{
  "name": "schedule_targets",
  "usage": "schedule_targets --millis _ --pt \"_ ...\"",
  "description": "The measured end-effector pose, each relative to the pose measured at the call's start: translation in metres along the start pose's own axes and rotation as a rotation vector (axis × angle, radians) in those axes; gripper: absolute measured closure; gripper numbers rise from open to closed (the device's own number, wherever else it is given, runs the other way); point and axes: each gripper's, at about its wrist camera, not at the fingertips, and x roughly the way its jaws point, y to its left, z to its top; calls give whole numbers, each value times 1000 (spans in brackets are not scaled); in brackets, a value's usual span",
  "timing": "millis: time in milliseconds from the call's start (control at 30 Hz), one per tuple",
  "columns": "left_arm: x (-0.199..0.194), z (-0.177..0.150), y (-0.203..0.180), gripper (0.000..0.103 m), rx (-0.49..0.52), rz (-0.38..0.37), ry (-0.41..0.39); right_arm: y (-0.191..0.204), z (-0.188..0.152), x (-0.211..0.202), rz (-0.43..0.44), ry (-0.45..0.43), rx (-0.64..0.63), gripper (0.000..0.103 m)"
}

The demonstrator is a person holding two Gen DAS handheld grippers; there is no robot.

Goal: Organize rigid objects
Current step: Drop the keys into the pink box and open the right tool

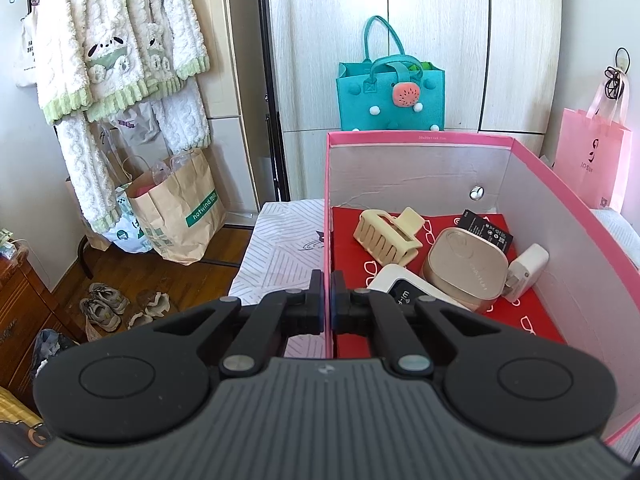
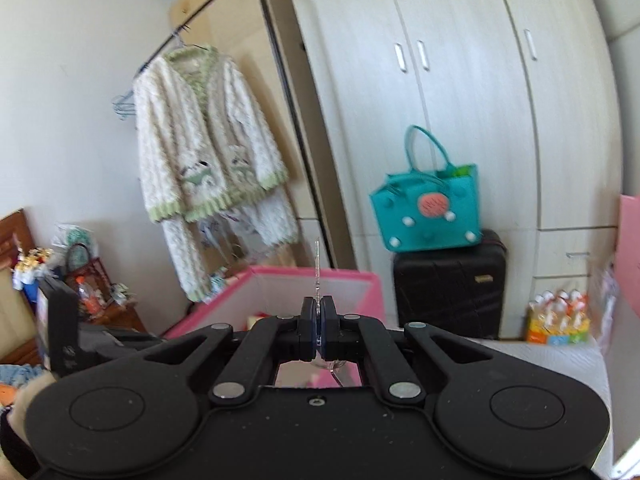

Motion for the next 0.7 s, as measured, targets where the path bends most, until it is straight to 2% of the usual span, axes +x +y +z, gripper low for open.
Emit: schedule_targets --millis 133,233,467,700 --pt "0 0 0 100 0 -1 0 10 10 22 104 59 -13 99" --pt "0 0 0 100 1 0 0 14 4 44 136 118 -12 99" --pt "0 1 -2 100 21 5 -2 8 -23 95 122 243 -1 99" --pt "0 1 -1 100 24 4 -3 11 -35 119 143 319 14 99"
